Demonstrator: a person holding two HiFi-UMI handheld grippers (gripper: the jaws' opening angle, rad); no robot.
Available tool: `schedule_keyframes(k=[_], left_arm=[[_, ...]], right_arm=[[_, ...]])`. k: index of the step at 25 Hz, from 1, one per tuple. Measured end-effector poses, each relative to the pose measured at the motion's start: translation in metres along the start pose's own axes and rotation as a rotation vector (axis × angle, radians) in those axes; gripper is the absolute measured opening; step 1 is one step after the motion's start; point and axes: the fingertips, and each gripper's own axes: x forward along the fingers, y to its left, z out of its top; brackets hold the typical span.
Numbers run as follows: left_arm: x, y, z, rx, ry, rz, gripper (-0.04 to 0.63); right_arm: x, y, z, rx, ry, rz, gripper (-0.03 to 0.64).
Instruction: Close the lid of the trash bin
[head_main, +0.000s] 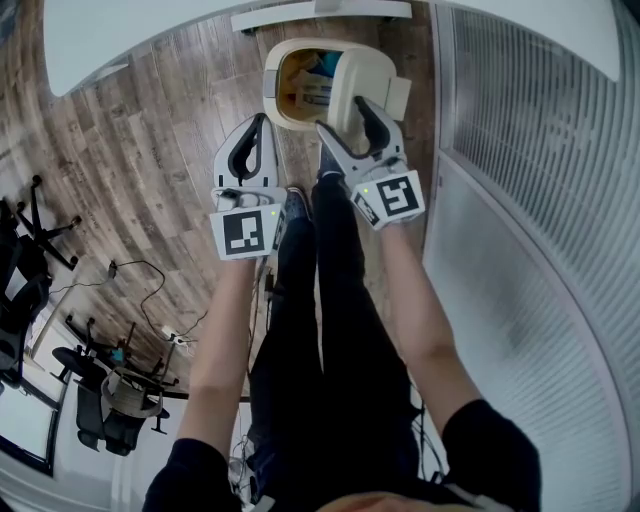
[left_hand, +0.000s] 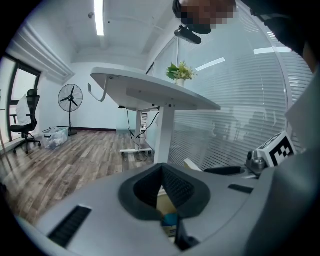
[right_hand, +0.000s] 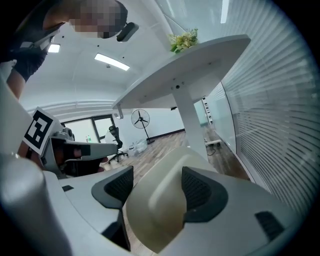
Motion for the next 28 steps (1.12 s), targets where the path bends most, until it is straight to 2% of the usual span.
schedule_keyframes(k=[3,11,14,20,23,28], left_arm=[[-0.004,0.008,-0.009,0.018,0.024,0.002,0.006],[-0.005,0.02,-0.022,0.0,0.039,0.015,0.006],[-0.003,0.021,-0.021,-0.007,0.026,0.015,0.006],[0.005,0.027,-0.032,0.011,0.053,0.017,0.006],[0.008,0.029,-0.027,0.012,0.041,0.014,0.006],[0.009,0.035,-0.023,0.002,0.041,0.028,0.006]], right_arm=[[0.013,0.006,-0.008,-0.017,0.024,0.019,0.293],[0.033,0.017,-0.022,-0.021,0.051,0.059,0.29],[0.038,0.017,-0.026,-0.008,0.065,0.074,0.244],[0.056,0.023,-0.04,-0.034,0.129,0.102,0.231],[0.061,0.024,-0.048,-0.09,0.192,0.08,0.124],[0.076,0.024,-0.06,-0.138,0.261,0.056,0.118]])
